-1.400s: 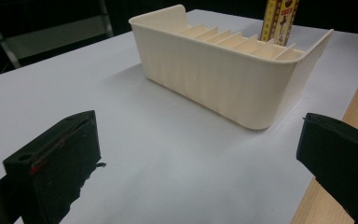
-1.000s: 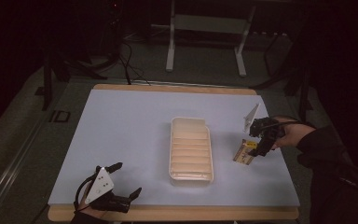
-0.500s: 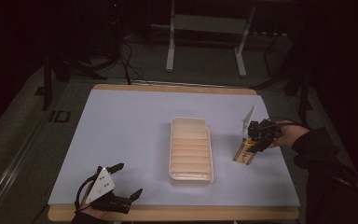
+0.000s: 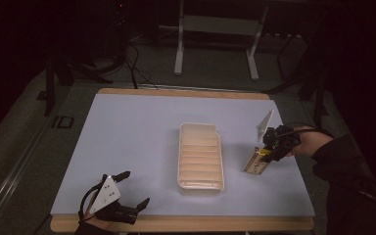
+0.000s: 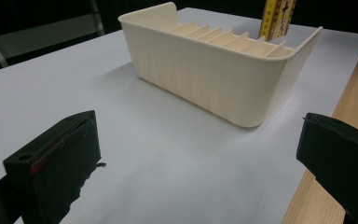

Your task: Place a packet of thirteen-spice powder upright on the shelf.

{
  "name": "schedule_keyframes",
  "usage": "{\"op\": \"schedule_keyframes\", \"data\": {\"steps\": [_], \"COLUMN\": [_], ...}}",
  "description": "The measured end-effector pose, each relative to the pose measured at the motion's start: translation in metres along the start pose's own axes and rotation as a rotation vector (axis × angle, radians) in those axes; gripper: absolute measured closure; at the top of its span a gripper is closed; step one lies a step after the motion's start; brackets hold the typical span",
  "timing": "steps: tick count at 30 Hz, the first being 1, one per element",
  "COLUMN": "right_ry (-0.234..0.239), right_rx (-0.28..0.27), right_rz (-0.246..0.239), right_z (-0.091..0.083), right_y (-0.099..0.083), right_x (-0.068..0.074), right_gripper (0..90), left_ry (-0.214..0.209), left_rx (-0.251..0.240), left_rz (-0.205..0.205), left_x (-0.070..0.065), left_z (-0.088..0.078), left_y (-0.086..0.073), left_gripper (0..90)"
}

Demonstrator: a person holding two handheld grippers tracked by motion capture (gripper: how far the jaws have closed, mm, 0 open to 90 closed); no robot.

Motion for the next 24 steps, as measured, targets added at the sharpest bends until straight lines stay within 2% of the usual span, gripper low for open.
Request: {"op": "schedule_keyframes", "data": {"steps": [2,9,13,15,18,24], "right_ry": [0.016,-0.016,0.000,-0.009,-0.047,-0.040], "right_rx": [-0.028,-0.074,-0.117,-0.141,-0.170,-0.220], "right_rz": [-0.007,-0.092,-0.119,-0.141,-0.179,-0.195], "right_z": [-0.006,-0.023,-0.032,-0.035,-0.038,-0.038], "right_y": [0.002,0.018,0.030,0.036,0.044,0.061], "right_x": [0.002,0.018,0.024,0.026,0.031,0.034], "right_gripper": [67.6,67.7,67.7,67.7,67.7,67.7], "left_ry": [0.001,0.000,-0.004,-0.004,-0.005,-0.006], "left_rx": [0.002,0.003,0.004,0.005,0.010,0.010], "left_rz": [0.000,0.003,0.007,0.006,0.007,0.009], "left_x": [0.000,-0.001,-0.001,-0.001,-0.001,-0.001], "left_z": [0.000,0.001,0.001,0.001,0.001,0.001], "left_y": [0.000,0.000,0.000,0.000,-0.001,-0.001], "left_gripper": [0.0,0.0,0.0,0.0,0.0,0.0]}}
Point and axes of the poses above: each handheld gripper's, and its own axes: z roughly forward along the jaws, y roughly out of its top, x roughly to its left, the point moved 2 cm from there along z, roughly forward along the jaws
